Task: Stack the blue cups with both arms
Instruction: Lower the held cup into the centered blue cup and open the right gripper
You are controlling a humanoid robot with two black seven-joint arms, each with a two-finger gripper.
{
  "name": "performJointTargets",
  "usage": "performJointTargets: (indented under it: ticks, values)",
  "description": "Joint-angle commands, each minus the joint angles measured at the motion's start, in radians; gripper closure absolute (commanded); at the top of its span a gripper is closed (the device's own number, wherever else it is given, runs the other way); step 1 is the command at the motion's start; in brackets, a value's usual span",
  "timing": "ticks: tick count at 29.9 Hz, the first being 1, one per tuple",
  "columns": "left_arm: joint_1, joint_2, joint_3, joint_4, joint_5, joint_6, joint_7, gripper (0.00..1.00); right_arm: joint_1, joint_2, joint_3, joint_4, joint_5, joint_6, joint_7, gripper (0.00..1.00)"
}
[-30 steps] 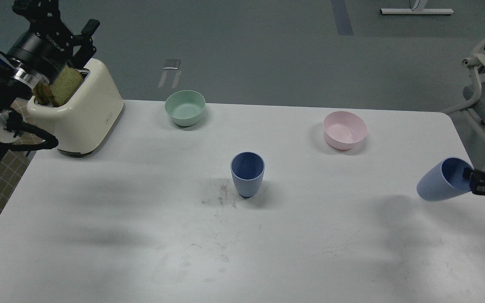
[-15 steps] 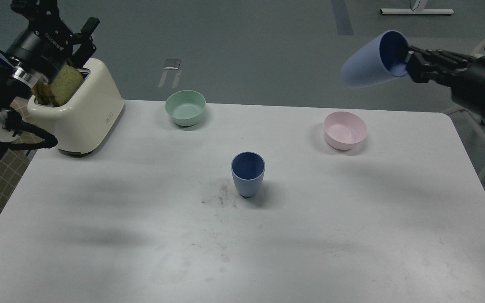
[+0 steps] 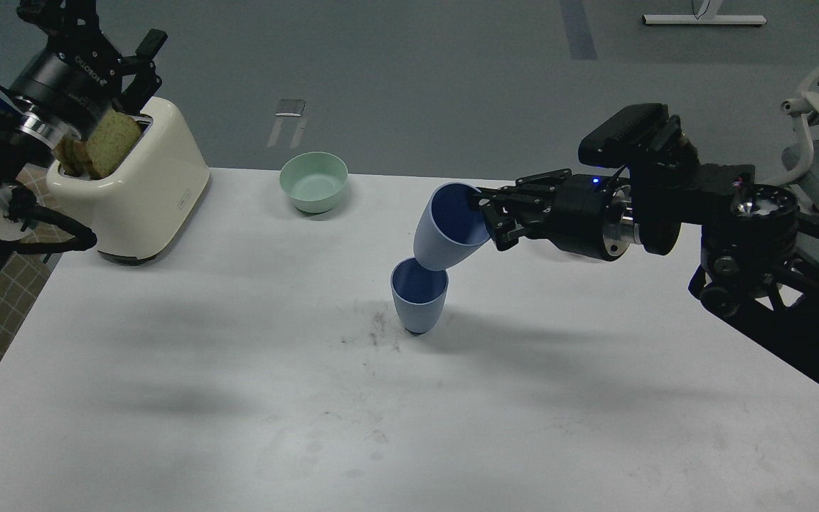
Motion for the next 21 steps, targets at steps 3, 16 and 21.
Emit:
performJointTargets:
  ticks: [3, 16, 21]
  values:
    - [-0.002, -0.002, 0.000, 0.000, 0.000, 0.000, 0.000, 0.03, -0.004, 0.029, -0.052, -0.008, -0.070, 0.000, -0.021, 1.00]
    - [-0.002, -0.003, 0.000, 0.000, 0.000, 0.000, 0.000, 0.03, -0.009, 0.111, -0.061, -0.047, -0.099, 0.000, -0.033, 1.00]
    - [-0.002, -0.003, 0.000, 0.000, 0.000, 0.000, 0.000, 0.03, -0.012, 0.115, -0.061, -0.061, -0.111, 0.000, -0.037, 1.00]
